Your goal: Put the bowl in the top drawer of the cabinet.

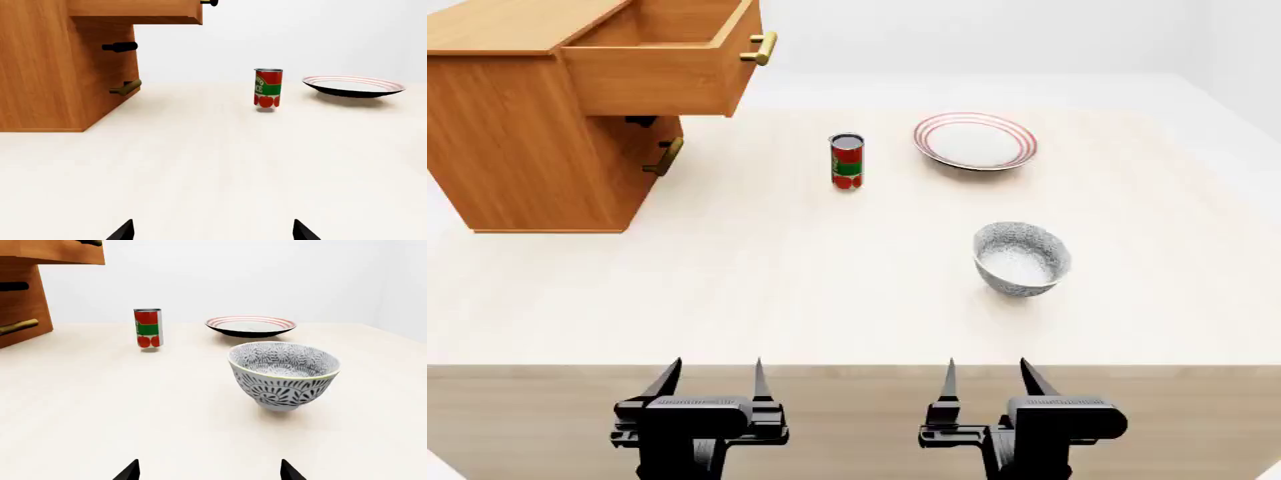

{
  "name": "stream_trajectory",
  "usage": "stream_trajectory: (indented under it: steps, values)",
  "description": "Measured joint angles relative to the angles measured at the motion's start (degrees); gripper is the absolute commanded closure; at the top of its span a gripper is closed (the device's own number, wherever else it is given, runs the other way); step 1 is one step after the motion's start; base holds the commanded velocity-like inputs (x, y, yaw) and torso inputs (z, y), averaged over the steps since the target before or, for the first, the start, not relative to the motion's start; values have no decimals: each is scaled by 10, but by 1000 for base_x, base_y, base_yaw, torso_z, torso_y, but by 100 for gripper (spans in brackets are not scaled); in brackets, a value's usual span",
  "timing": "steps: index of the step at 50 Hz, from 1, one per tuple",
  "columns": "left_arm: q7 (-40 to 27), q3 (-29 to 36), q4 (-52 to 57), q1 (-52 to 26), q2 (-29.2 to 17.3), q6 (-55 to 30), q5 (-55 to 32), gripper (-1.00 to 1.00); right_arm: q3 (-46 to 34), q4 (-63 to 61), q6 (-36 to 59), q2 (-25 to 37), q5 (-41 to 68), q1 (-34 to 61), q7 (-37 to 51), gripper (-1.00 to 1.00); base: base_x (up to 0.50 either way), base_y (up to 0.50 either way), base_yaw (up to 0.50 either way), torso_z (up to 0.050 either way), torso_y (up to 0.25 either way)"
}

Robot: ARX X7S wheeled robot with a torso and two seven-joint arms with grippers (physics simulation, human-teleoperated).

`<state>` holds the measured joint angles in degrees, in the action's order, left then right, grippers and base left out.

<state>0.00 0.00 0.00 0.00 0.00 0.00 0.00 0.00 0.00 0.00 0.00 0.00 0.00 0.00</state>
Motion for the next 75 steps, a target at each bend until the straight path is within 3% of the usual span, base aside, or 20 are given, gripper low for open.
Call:
stream_trajectory:
  steps: [10, 50, 75]
  values:
    - [-13, 13, 1, 0, -10, 1, -11, -100, -12, 1, 0, 12, 9, 0, 16, -100, 0, 70, 0, 0, 0]
    - [-57, 60, -1, 0, -49, 8, -41, -100, -53, 0, 5, 49, 39, -1, 59, -100, 0, 497, 0, 0, 0]
    - [-72, 79, 8, 1, -66, 2, -56, -100, -73, 3, 19, 60, 55, 10, 79, -100, 0, 9, 0, 0, 0]
